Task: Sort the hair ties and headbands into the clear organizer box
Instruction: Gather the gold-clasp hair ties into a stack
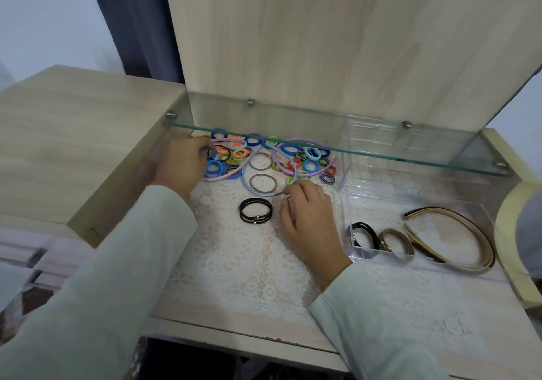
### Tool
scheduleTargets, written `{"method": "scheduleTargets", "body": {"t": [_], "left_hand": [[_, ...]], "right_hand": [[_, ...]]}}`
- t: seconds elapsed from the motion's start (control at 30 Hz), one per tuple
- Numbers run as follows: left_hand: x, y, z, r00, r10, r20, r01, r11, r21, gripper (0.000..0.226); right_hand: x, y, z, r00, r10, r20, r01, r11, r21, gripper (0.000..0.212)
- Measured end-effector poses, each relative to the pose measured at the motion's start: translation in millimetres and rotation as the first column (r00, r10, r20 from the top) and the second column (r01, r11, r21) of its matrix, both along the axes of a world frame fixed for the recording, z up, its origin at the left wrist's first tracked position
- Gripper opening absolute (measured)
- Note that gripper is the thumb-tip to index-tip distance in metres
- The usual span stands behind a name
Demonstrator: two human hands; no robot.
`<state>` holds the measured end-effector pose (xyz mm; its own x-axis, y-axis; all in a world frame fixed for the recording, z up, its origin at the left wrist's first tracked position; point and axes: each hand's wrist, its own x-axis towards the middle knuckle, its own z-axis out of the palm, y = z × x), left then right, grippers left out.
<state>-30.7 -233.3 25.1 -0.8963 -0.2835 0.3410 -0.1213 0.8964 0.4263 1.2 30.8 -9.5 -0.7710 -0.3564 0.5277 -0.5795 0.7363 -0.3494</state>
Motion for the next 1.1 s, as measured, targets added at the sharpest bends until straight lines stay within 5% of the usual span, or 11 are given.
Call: {"method": "scheduleTargets", "body": {"t": [0.17,0.5,0.8,1.1], "left_hand": [[-4,-4,12,0.981,-0.154,0.120,0.169,0.978,-0.124,0.026],[-8,-3,16,0.970,-0.149,0.192,0.180,0.971,-0.155,0.015],[7,17,11,0.986,-0.129,-0.109,0.128,0.992,-0.009,0.017],[43,40,-12,0.900,-0.349,-0.263,0.341,0.937,-0.075,0.014]], "right_hand": [[-1,-1,-1,1.000,0.003,0.006,-0.003,1.000,-0.001,0.021],[-4,-1,-1,1.000,-0.016,0.017,0.017,0.998,-0.054,0.020],[-5,-1,-3,0.999,-0.032,0.010,0.032,0.999,-0.039,0.019],[-5,-1,-3,0.998,-0.055,0.024,0.055,0.998,-0.030,0.021]]}}
